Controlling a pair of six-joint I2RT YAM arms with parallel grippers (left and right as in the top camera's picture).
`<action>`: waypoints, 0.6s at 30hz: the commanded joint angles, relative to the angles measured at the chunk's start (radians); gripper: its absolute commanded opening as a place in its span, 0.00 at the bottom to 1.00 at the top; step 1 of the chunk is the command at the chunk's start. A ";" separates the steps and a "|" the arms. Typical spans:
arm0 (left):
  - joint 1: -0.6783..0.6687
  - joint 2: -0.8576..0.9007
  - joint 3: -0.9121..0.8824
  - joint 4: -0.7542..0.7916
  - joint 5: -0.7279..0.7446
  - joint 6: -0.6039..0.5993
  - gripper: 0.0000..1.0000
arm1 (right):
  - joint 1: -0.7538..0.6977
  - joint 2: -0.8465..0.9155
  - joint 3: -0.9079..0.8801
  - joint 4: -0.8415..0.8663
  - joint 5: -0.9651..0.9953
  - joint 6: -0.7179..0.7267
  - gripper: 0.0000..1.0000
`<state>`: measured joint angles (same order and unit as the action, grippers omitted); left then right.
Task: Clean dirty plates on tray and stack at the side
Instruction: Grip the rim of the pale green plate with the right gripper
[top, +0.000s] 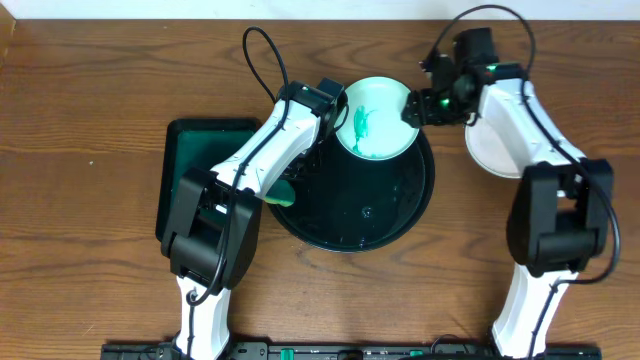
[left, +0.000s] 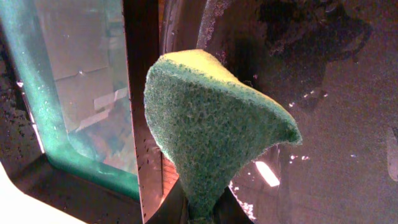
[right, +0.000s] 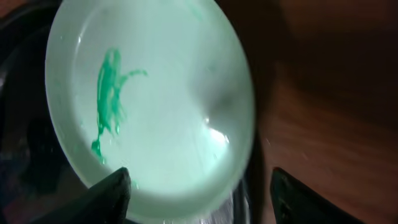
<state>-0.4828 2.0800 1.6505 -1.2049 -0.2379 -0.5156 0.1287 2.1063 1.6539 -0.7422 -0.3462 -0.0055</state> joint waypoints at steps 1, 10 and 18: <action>0.002 0.011 0.029 -0.006 -0.005 0.015 0.07 | 0.003 0.033 0.000 0.052 -0.025 0.032 0.69; 0.002 0.011 0.029 -0.006 -0.005 0.015 0.07 | 0.006 0.108 0.000 0.159 -0.029 0.076 0.63; 0.002 0.011 0.029 -0.006 -0.005 0.015 0.07 | 0.013 0.150 0.000 0.186 -0.028 0.114 0.31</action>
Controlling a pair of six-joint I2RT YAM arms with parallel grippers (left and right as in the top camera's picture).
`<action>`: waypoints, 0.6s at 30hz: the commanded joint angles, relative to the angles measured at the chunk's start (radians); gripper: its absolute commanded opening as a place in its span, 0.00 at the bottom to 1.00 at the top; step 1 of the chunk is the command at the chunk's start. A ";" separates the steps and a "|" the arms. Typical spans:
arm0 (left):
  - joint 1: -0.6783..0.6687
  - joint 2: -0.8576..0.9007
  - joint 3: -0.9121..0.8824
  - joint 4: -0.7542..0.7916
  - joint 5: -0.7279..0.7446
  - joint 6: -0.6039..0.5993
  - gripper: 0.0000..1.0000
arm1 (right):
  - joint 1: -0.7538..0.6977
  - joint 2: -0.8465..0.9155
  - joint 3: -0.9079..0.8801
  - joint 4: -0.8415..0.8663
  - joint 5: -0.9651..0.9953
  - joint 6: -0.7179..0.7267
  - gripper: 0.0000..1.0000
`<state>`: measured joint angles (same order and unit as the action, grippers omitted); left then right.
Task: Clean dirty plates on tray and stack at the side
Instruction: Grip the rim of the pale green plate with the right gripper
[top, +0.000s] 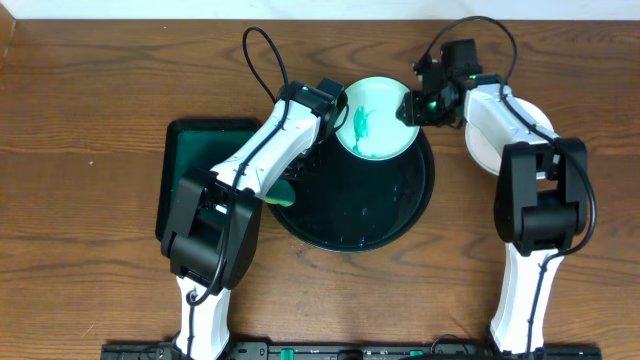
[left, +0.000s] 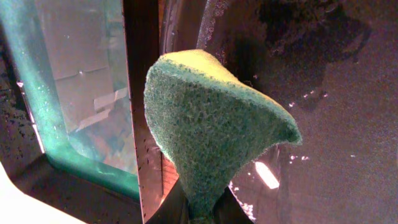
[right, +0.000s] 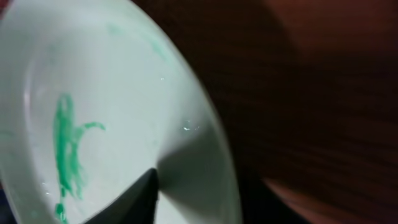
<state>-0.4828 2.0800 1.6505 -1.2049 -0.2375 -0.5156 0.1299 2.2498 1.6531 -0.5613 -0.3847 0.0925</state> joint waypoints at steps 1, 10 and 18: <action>0.002 0.011 0.029 -0.006 -0.006 0.015 0.07 | 0.011 0.006 0.001 0.007 0.011 0.017 0.22; 0.002 0.011 0.029 -0.006 -0.006 0.015 0.07 | 0.011 0.005 0.001 0.003 0.018 0.046 0.01; 0.002 0.011 0.029 -0.006 -0.006 0.015 0.07 | 0.032 -0.077 0.001 -0.124 0.018 0.049 0.01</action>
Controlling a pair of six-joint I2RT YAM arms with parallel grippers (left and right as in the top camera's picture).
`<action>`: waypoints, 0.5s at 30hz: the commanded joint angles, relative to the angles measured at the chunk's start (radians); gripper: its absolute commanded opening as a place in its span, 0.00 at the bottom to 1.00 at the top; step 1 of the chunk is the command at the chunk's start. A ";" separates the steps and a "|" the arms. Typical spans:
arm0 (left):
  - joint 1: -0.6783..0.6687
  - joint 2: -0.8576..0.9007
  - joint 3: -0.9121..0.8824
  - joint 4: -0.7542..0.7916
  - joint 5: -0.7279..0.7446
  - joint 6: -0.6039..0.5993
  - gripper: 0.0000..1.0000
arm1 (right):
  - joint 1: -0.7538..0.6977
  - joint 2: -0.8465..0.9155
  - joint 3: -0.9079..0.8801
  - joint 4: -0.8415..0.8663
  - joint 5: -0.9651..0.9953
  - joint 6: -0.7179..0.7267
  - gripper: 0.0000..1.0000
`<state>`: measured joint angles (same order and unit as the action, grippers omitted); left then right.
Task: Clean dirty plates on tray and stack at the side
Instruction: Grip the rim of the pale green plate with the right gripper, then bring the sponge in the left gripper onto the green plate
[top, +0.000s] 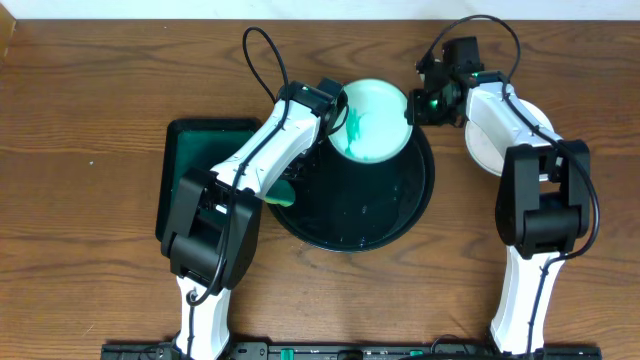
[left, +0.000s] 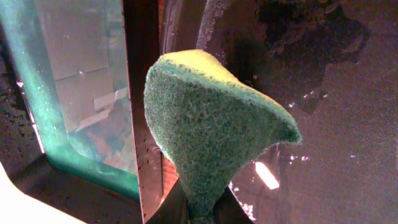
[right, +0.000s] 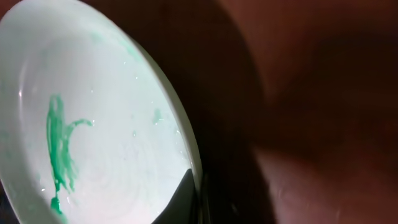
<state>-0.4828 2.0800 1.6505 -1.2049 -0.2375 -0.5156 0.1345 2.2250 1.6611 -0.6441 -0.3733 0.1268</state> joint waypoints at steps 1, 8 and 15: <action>0.002 0.011 0.029 -0.006 -0.005 0.015 0.07 | 0.034 -0.071 -0.007 -0.080 0.006 0.023 0.01; 0.002 0.011 0.029 0.007 -0.005 0.015 0.07 | 0.111 -0.104 -0.032 -0.317 0.011 0.060 0.01; 0.000 0.011 0.029 0.103 0.172 0.082 0.07 | 0.171 -0.102 -0.161 -0.234 0.085 0.177 0.01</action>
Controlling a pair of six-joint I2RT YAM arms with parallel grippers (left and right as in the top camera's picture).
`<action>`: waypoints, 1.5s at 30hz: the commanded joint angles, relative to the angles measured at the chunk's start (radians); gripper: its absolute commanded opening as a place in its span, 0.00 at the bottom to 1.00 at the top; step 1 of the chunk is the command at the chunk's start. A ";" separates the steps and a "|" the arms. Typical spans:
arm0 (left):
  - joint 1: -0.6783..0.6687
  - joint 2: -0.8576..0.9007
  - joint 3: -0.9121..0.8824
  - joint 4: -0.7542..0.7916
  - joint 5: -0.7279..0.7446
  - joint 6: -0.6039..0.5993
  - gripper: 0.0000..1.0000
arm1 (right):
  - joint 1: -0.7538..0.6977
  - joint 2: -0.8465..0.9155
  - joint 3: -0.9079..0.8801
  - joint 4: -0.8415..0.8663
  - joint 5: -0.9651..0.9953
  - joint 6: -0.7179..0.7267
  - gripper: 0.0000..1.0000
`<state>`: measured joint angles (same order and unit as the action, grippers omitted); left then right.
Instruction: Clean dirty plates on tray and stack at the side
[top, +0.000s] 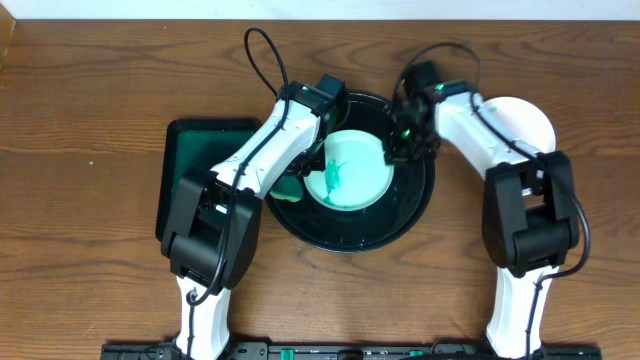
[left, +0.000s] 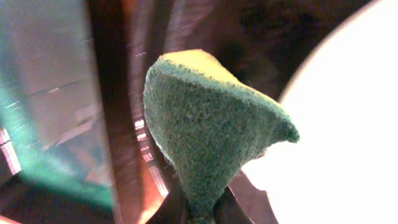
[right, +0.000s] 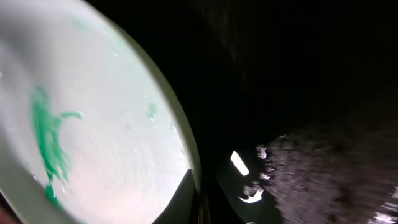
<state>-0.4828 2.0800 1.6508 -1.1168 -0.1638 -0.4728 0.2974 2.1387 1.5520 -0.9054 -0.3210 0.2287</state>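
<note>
A white plate (top: 347, 170) smeared with green (right: 46, 134) lies over the middle of the round black tray (top: 415, 205). My right gripper (top: 394, 148) is shut on the plate's right rim, seen edge-on in the right wrist view (right: 198, 199). My left gripper (left: 198, 211) is shut on a green sponge (left: 208, 130), which hangs at the plate's left edge (top: 295, 185). A clean white plate (top: 520, 125) lies on the table to the right of the tray.
A dark green rectangular basin (top: 185, 180) stands left of the tray. Both arms reach in over the tray's back half. Bare wooden table (top: 90, 100) surrounds everything.
My right gripper has carried the smeared plate from the tray's back rim down to the tray's middle. The plate now sits beside the sponge in the left wrist view.
My right gripper stood open around the plate's right rim at the back of the tray. It then closed on the rim and tilted the plate. The plate is now over the tray's middle, next to the sponge that my left gripper has held throughout.
</note>
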 joint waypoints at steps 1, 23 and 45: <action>-0.001 0.011 0.029 0.028 0.124 0.040 0.07 | 0.008 -0.016 -0.075 0.050 0.032 0.084 0.01; -0.173 0.026 0.021 0.320 0.462 0.010 0.07 | 0.012 -0.016 -0.189 0.175 0.016 0.089 0.01; -0.111 0.240 0.023 0.239 0.230 0.027 0.07 | 0.012 -0.016 -0.189 0.165 -0.028 0.083 0.01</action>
<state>-0.6125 2.2276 1.7233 -0.8539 0.1921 -0.4664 0.2893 2.0869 1.3918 -0.7322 -0.3809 0.3248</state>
